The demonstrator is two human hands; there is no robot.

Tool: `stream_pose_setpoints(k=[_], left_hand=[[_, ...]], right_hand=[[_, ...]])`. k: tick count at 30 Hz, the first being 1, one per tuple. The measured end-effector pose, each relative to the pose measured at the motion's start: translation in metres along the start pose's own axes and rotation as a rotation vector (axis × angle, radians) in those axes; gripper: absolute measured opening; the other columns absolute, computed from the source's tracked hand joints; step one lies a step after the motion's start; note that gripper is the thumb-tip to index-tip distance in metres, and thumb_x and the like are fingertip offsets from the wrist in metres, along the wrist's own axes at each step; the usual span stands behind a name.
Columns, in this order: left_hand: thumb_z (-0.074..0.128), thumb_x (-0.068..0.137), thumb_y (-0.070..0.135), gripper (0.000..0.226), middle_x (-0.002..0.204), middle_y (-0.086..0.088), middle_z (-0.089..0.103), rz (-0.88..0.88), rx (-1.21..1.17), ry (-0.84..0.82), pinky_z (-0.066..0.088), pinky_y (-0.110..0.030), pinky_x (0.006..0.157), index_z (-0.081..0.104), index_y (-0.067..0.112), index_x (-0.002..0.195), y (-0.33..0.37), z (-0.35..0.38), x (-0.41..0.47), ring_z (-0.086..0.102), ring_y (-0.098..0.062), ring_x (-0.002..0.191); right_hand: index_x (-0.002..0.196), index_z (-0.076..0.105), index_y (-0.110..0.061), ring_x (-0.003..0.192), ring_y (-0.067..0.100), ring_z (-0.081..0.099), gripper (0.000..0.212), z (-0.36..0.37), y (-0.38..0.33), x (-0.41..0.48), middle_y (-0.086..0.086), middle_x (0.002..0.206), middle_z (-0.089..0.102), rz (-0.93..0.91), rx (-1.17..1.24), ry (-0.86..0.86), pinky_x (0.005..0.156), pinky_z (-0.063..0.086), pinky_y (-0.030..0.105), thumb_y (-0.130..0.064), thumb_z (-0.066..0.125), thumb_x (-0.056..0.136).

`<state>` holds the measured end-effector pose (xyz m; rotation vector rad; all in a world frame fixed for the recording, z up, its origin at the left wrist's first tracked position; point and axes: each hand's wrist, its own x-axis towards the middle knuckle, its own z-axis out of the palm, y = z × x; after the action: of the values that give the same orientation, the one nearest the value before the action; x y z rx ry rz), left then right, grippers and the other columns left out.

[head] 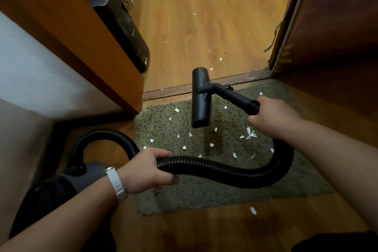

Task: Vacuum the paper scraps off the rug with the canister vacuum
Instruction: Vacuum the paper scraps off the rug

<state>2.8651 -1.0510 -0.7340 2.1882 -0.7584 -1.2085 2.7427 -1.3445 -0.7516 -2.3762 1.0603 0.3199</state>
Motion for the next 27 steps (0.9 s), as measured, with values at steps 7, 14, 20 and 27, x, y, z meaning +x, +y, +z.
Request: stream_pose_setpoints(k=[7, 14, 20, 27], left_hand=[[0.076, 0.061, 0.064, 0.042, 0.069, 0.009, 0.067, 0.106, 0.400, 0.370, 0.054, -0.031, 0.059, 0.069, 0.033, 0.089, -0.003, -0.022, -0.049, 0.063, -0.004, 0.063], [0.054, 0.056, 0.089, 0.064, 0.064, 0.013, 0.062, 0.161, 0.483, 0.420, 0.050, -0.024, 0.055, 0.063, 0.034, 0.087, -0.021, -0.031, -0.046, 0.060, -0.001, 0.060], [0.047, 0.060, 0.092, 0.066, 0.070, 0.016, 0.062, 0.224, 0.674, 0.214, 0.054, -0.025, 0.064, 0.060, 0.038, 0.094, -0.048, -0.037, -0.013, 0.059, 0.001, 0.065], [0.047, 0.060, 0.091, 0.067, 0.070, 0.013, 0.061, 0.235, 0.724, 0.161, 0.053, -0.026, 0.066, 0.059, 0.034, 0.092, -0.074, -0.060, 0.016, 0.058, 0.000, 0.067]], right_hand=[[0.106, 0.056, -0.014, 0.065, 0.020, 0.056, 0.026, 0.025, -0.037, 0.008, 0.006, 0.081, 0.057, -0.034, -0.100, -0.012, 0.050, 0.039, 0.027, -0.029, 0.063, 0.086], [0.105, 0.058, -0.016, 0.068, 0.023, 0.060, 0.028, 0.028, -0.047, 0.015, 0.005, 0.078, 0.059, -0.002, -0.187, 0.014, 0.052, 0.041, 0.027, -0.033, 0.067, 0.085], [0.101, 0.059, -0.018, 0.068, 0.023, 0.064, 0.023, 0.040, -0.038, 0.013, 0.006, 0.080, 0.064, 0.085, -0.212, -0.028, 0.058, 0.052, 0.030, -0.033, 0.067, 0.084], [0.101, 0.057, -0.018, 0.068, 0.022, 0.061, 0.021, 0.054, -0.062, 0.026, 0.006, 0.081, 0.062, 0.081, -0.170, -0.015, 0.052, 0.042, 0.028, -0.031, 0.065, 0.086]])
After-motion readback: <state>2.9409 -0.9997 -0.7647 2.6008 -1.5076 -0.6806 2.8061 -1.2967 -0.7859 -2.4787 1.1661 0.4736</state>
